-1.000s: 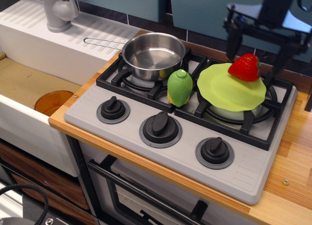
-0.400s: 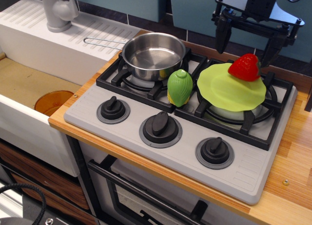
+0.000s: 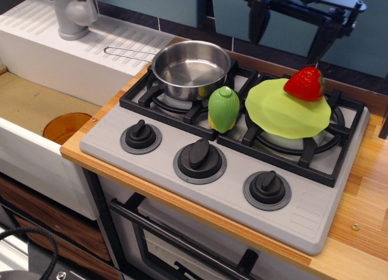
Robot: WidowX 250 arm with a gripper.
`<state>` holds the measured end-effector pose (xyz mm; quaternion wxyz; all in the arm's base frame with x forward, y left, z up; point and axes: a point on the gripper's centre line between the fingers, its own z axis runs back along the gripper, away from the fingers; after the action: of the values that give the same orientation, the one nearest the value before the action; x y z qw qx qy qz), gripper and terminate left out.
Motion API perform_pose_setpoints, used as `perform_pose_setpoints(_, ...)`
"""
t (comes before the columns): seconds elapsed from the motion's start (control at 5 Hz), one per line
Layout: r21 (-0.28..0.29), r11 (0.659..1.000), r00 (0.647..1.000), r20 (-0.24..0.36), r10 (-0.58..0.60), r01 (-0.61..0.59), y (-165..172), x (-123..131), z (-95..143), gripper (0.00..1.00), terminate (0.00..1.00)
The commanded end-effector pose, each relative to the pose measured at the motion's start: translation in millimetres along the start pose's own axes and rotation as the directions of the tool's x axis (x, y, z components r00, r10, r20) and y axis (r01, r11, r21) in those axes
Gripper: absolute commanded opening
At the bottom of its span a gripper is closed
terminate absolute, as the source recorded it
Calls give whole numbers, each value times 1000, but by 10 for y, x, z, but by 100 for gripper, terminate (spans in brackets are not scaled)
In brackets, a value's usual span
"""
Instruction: Put strawberry on plate and corncob in pot or pan on stove
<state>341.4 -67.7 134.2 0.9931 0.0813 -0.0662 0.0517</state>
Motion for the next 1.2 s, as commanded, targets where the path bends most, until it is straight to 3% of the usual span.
perform_pose_setpoints(0.0, 22, 999, 994, 101, 33, -35, 334, 163, 255, 100, 0)
perform_pose_setpoints(0.6, 9, 999, 985, 171, 34, -36, 634, 166, -150, 100, 0)
perform_pose_setpoints(1.0, -16, 996, 976, 201, 86, -85, 460, -66, -348, 100, 0)
